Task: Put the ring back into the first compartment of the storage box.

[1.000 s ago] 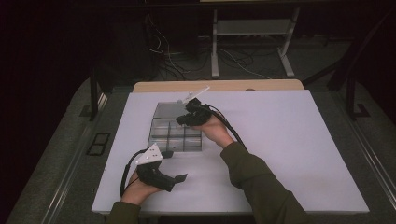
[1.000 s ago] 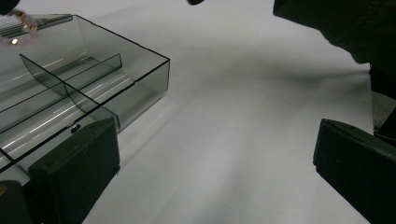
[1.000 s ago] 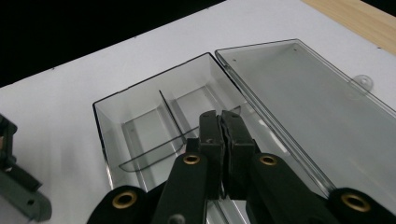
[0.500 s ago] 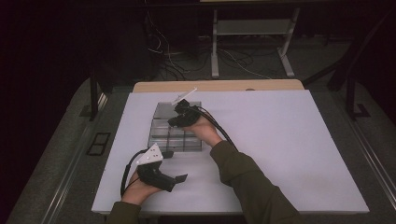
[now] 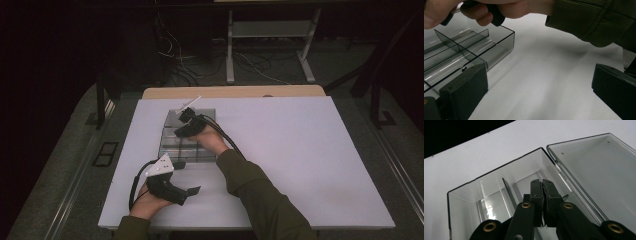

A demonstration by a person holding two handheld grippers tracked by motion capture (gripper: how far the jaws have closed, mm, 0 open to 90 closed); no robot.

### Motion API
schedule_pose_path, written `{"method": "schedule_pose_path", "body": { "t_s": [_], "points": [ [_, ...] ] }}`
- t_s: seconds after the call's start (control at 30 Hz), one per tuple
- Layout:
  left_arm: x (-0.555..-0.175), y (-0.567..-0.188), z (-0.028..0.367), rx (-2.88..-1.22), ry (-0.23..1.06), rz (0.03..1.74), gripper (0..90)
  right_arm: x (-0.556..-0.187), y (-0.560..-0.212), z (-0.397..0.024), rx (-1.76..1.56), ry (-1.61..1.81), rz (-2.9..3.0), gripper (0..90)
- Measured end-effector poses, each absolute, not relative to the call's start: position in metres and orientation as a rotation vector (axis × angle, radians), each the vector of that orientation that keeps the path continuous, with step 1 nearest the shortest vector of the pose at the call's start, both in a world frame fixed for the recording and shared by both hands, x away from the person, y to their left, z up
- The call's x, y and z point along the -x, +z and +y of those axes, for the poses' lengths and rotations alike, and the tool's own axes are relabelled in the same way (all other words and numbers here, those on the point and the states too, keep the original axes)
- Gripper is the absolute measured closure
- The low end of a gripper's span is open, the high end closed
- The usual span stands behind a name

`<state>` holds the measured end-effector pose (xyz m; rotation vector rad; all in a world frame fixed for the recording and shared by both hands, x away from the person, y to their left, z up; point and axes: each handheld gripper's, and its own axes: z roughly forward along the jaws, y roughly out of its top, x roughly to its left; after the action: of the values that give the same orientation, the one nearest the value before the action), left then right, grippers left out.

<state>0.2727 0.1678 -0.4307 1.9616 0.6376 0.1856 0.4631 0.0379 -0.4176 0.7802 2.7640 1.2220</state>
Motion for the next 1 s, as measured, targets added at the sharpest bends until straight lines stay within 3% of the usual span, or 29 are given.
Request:
{"method": "schedule_pose_path", "body": {
  "t_s": [0.27,0.5,1.0],
  "points": [
    [-0.273,-0.43,0.167,-1.957,0.185,0.641,0.0,-0.46,-0.405,0.028,-0.809,1.244,2.754,70.1],
    [-0.273,-0.431,0.168,-1.97,0.192,0.636,0.0,-0.453,-0.393,0.012,-0.822,1.307,2.724,61.5],
    [-0.273,-0.431,0.166,-1.995,0.208,0.625,0.0,-0.425,-0.374,-0.06,-0.802,1.392,2.599,40.1]
  ]
}}
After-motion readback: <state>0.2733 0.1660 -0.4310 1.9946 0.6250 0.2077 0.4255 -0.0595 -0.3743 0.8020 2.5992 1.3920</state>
